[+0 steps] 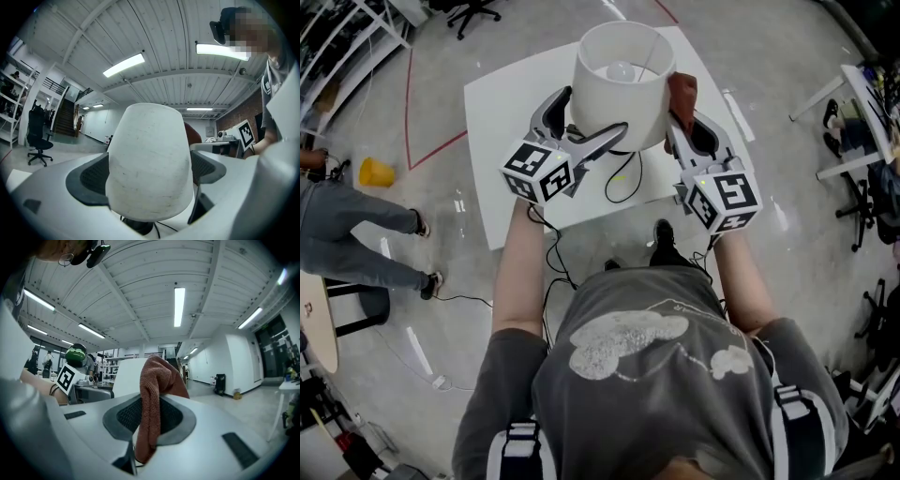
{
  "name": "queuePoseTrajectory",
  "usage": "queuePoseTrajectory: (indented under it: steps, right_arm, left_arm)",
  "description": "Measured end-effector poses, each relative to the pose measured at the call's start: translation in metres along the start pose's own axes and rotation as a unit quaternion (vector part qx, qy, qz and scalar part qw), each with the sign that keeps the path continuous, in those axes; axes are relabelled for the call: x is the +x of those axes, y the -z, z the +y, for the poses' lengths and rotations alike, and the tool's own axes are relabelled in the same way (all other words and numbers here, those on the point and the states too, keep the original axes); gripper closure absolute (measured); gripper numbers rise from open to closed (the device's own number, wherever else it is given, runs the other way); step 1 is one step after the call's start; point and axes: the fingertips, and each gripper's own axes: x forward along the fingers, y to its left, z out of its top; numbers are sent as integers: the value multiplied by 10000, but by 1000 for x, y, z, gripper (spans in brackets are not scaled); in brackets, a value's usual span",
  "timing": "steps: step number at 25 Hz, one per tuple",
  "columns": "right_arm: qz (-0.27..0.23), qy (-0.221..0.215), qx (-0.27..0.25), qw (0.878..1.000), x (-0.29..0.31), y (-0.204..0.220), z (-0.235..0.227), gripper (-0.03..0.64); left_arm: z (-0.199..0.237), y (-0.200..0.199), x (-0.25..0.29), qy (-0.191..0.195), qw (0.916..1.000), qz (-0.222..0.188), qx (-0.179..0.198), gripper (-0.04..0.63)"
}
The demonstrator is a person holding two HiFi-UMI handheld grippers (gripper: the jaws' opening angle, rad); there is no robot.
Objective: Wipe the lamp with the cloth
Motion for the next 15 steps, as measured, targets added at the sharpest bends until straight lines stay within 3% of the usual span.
queuePoseTrajectory:
  steps: [15]
  right_arm:
    - [54, -187, -239, 9995, -20, 1, 45, 558]
  left_arm:
    - [-9, 7, -27, 12, 9998, -19, -192, 6]
